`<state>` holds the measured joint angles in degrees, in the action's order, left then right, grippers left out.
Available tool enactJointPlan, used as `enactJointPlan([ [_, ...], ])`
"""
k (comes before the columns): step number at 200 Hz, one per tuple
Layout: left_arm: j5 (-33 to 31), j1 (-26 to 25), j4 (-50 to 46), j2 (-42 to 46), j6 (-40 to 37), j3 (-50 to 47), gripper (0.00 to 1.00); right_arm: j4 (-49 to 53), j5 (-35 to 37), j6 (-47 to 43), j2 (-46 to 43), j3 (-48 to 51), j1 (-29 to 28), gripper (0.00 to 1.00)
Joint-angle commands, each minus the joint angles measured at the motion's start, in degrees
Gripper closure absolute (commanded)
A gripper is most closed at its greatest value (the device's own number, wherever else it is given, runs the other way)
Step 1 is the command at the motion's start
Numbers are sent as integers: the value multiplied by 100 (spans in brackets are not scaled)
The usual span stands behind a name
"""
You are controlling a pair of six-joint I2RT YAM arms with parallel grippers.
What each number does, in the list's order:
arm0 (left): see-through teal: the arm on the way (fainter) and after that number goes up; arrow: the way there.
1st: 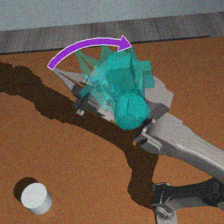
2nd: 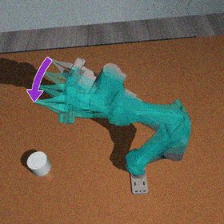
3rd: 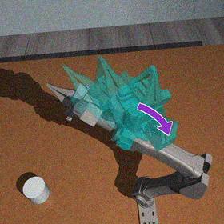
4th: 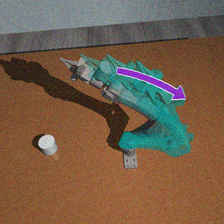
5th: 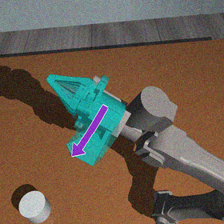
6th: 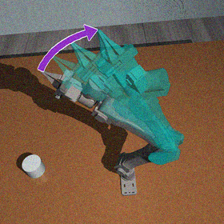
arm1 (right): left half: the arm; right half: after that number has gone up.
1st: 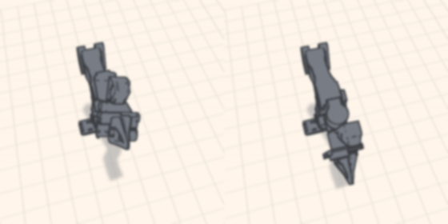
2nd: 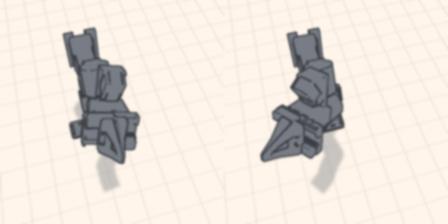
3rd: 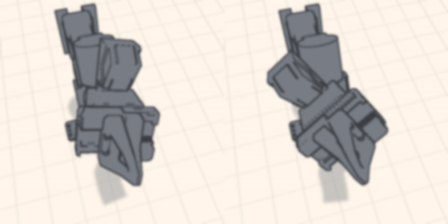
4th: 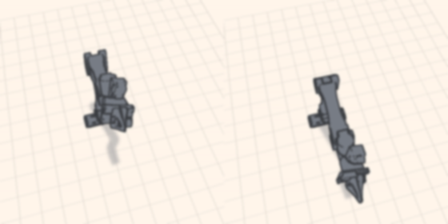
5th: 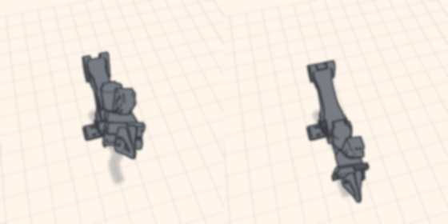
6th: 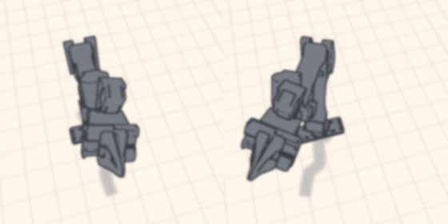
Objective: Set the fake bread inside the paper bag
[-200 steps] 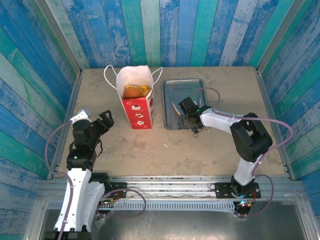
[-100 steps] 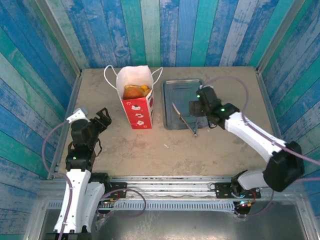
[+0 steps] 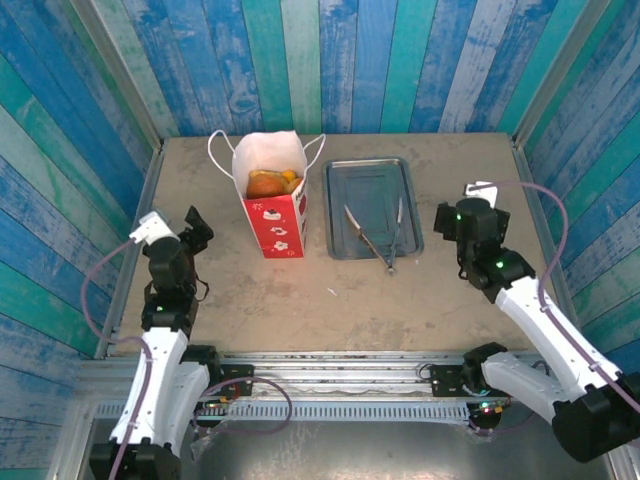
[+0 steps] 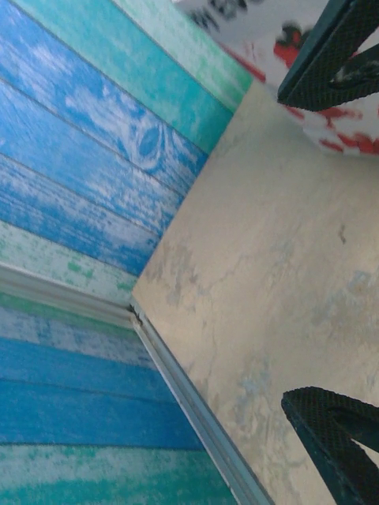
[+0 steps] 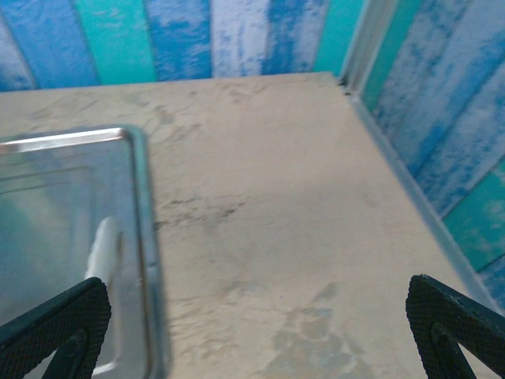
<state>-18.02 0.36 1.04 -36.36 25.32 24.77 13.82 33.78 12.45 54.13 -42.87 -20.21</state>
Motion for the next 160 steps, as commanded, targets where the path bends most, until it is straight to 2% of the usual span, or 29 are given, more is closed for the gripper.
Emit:
enactJointPlan([
  [1,-545,-7,796,-215,-213,-213,6,-770,562,-224,-156,446,188,0],
  [43,-633,-10,1339,-752,-193,-597,6,-1458,642,-378,151,1109,518,0],
  [98,-379,-17,2224,-1666,-641,-825,6,-3372,468,-532,1064,1948,814,0],
  [133,-204,-13,3150,-2294,-1081,-882,6,-4853,129,-822,1649,2342,852,0],
  [160,13,-15,4098,-2964,-1405,-995,6,-5563,-198,-1107,2025,2327,869,0],
])
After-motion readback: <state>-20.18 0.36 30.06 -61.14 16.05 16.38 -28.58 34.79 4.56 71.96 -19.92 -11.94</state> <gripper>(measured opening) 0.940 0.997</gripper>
